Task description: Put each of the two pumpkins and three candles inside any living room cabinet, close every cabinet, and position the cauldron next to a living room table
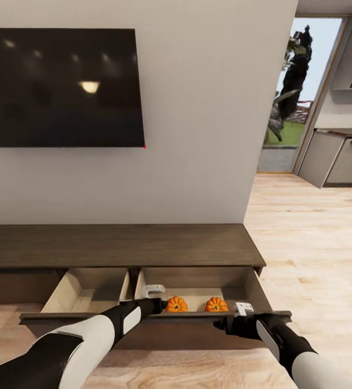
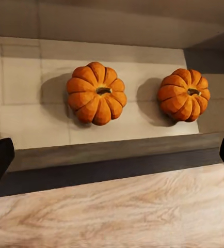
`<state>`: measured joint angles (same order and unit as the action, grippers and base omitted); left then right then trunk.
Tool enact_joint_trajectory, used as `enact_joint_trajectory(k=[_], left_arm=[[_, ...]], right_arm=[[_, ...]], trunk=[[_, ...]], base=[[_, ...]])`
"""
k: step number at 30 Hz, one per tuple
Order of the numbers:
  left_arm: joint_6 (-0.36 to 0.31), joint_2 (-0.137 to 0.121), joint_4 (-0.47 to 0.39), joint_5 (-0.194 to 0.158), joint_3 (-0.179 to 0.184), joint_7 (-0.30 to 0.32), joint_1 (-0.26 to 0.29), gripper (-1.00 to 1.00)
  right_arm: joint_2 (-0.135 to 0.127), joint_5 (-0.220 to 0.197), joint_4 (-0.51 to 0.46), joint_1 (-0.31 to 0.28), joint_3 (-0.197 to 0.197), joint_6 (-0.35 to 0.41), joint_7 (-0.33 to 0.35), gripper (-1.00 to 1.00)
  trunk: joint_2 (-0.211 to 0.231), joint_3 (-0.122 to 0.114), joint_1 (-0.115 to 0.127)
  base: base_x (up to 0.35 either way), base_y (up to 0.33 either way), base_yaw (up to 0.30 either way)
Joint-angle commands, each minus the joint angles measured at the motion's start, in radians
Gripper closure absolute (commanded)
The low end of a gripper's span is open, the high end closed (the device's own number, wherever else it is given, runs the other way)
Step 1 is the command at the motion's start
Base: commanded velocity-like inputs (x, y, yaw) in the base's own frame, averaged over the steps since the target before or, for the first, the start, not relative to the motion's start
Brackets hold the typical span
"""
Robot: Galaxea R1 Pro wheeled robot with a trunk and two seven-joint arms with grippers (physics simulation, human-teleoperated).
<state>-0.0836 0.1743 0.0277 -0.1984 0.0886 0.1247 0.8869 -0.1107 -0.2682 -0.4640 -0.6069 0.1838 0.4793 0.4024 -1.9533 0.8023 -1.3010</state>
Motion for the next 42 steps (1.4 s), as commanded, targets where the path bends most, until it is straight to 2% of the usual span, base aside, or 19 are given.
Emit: enact_joint_trajectory(k=[1, 6, 9, 17, 20, 39, 42], left_arm=[[-0.001, 0.0, 0.002, -0.007, 0.009, 0.003, -0.002, -1.0], [-0.002, 0.0, 0.005, 0.073, 0.011, 0.004, -0.023, -1.0], [-0.002, 0.0, 0.006, 0.085, 0.011, 0.003, -0.025, -1.0], [-0.002, 0.0, 0.007, 0.093, 0.012, 0.003, -0.036, -1.0], [-0.002, 0.0, 0.006, 0.094, 0.013, 0.002, -0.046, -1.0], [-0.001, 0.0, 0.012, 0.091, 0.009, 0.002, -0.054, -1.0], [0.0, 0.0, 0.012, 0.091, 0.008, 0.003, -0.054, -1.0]], right_arm=[[0.0, -0.006, 0.001, -0.001, 0.007, -0.003, -0.002, -1.0], [0.006, 0.002, 0.053, -0.001, 0.009, -0.04, -0.002, -1.0], [0.007, 0.003, 0.058, -0.001, 0.009, -0.044, -0.002, -1.0], [0.011, 0.004, 0.08, -0.001, 0.009, -0.087, -0.002, -1.0], [0.024, 0.003, 0.107, -0.001, 0.009, -0.122, -0.002, -1.0], [0.025, -0.001, 0.12, -0.001, 0.005, -0.137, -0.005, -1.0], [0.025, -0.001, 0.12, 0.001, 0.004, -0.159, -0.005, -1.0]], trunk=[[-0.008, 0.004, -0.004], [-0.043, 0.02, -0.023], [-0.064, 0.029, -0.034], [-0.12, 0.054, -0.065], [-0.141, 0.064, -0.077], [-0.274, 0.123, -0.149], [-0.295, 0.133, -0.161]], base=[[0.0, 0.0, 0.0], [0.0, 0.0, 0.0], [0.0, 0.0, 0.0], [0.0, 0.0, 0.0], [0.0, 0.0, 0.0], [0.0, 0.0, 0.0], [0.0, 0.0, 0.0]])
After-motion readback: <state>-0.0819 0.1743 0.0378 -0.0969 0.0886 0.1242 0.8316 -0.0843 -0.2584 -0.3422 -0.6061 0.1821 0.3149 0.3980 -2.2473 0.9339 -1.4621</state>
